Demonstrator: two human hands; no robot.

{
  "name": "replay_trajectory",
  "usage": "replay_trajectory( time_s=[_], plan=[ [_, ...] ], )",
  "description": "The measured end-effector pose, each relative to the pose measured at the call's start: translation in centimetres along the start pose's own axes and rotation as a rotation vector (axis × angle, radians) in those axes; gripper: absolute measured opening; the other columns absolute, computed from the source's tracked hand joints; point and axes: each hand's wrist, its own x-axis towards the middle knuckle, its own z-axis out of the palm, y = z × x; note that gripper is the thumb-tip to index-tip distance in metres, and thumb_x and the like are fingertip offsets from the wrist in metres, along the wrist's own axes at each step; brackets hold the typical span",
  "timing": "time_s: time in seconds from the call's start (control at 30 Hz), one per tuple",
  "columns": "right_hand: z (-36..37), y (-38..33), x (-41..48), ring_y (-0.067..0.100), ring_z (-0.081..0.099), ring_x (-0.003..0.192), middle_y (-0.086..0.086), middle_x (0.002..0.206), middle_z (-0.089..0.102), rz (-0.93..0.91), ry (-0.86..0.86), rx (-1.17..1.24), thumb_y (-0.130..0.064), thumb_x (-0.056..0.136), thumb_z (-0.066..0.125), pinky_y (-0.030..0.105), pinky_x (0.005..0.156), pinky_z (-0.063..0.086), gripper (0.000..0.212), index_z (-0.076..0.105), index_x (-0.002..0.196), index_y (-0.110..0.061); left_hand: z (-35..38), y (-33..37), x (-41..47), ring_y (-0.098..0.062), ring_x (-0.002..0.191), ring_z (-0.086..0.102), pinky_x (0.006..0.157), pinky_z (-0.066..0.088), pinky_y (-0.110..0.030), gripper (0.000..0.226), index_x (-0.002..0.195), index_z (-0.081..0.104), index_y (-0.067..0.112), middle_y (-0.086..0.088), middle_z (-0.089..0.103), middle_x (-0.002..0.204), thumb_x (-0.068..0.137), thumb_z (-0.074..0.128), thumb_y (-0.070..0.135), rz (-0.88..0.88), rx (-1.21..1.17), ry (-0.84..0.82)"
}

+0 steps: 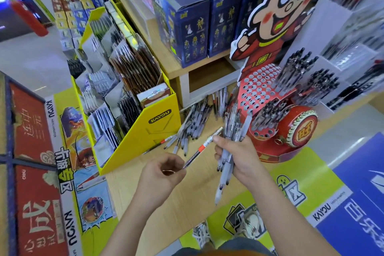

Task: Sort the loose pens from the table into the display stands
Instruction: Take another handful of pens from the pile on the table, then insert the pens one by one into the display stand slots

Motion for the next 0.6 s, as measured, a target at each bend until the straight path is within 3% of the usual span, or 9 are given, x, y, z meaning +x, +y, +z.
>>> replay_trajectory(
  time_s=[0.1, 0.2, 0.27, 0.33, 0.4, 0.53, 0.6],
  plan=[
    [-0.2, -3.5, -1.3, 0.023, 0.049, 0.051, 0.009, 0.056, 0.052, -0.140, -0.047, -0.254, -0.011, 0.076, 0.080, 0.034, 0.055, 0.048, 0.022, 0.060, 0.084, -0.008, 0.8, 3.2, 0.5, -0.005, 0.082, 0.065, 0.069, 0.047, -0.012, 0.021, 0.099, 0.068, 0.026, 0.011, 0.071, 0.087, 0.084, 0.072, 0.013, 0.072, -0.010, -0.154],
    [-0.7, -6.5, -2.7, 0.023, 0.056, 0.054, 0.004, 0.060, 0.062, -0.182, -0.067, -0.378, -0.024, 0.069, 0.083, 0.033, 0.057, 0.050, 0.041, 0.064, 0.102, -0.008, 2.2, 7.8, 1.5, -0.015, 0.078, 0.067, 0.070, 0.050, -0.020, 0.036, 0.122, 0.058, 0.024, -0.001, 0.073, 0.088, 0.088, 0.064, 0.016, 0.174, -0.206, -0.311],
    [-1.4, -8.2, -3.7, 0.032, 0.063, 0.062, 0.010, 0.071, 0.069, -0.219, -0.069, -0.415, -0.024, 0.071, 0.086, 0.041, 0.062, 0.055, 0.041, 0.066, 0.104, -0.011, 3.4, 10.3, 1.9, -0.020, 0.073, 0.067, 0.070, 0.053, -0.027, 0.047, 0.127, 0.054, 0.033, -0.006, 0.072, 0.083, 0.088, 0.065, 0.008, 0.251, -0.202, -0.427],
    [-2.4, -10.1, -4.7, 0.033, 0.068, 0.074, 0.009, 0.078, 0.073, -0.246, -0.054, -0.451, -0.021, 0.074, 0.085, 0.043, 0.069, 0.058, 0.033, 0.067, 0.101, -0.015, 4.6, 12.2, 2.3, -0.025, 0.072, 0.066, 0.074, 0.056, -0.035, 0.065, 0.129, 0.050, 0.046, -0.012, 0.068, 0.080, 0.086, 0.067, 0.000, 0.304, -0.160, -0.510],
    [-3.8, -11.9, -5.8, 0.014, 0.070, 0.072, -0.005, 0.071, 0.072, -0.280, -0.026, -0.470, -0.012, 0.077, 0.081, 0.028, 0.066, 0.056, 0.022, 0.068, 0.093, -0.018, 5.8, 13.9, 2.4, -0.034, 0.078, 0.064, 0.080, 0.056, -0.044, 0.072, 0.129, 0.049, 0.054, -0.013, 0.067, 0.082, 0.084, 0.070, 0.002, 0.358, -0.079, -0.545],
    [-7.6, -14.5, -7.5, 0.009, 0.069, 0.067, -0.009, 0.067, 0.071, -0.334, 0.111, -0.403, -0.013, 0.072, 0.082, 0.019, 0.060, 0.052, 0.026, 0.066, 0.091, -0.017, 9.1, 17.8, 2.0, -0.024, 0.071, 0.066, 0.067, 0.051, -0.035, 0.055, 0.114, 0.057, 0.050, -0.001, 0.067, 0.076, 0.085, 0.071, 0.006, 0.479, -0.039, -0.499],
    [-10.0, -15.6, -8.0, 0.009, 0.065, 0.061, -0.008, 0.061, 0.068, -0.357, 0.170, -0.363, -0.021, 0.065, 0.082, 0.018, 0.056, 0.049, 0.031, 0.065, 0.090, -0.013, 11.0, 20.0, 1.9, -0.024, 0.069, 0.067, 0.065, 0.054, -0.042, 0.041, 0.107, 0.057, 0.045, 0.004, 0.069, 0.076, 0.086, 0.070, 0.012, 0.492, -0.085, -0.464]
  ],
)
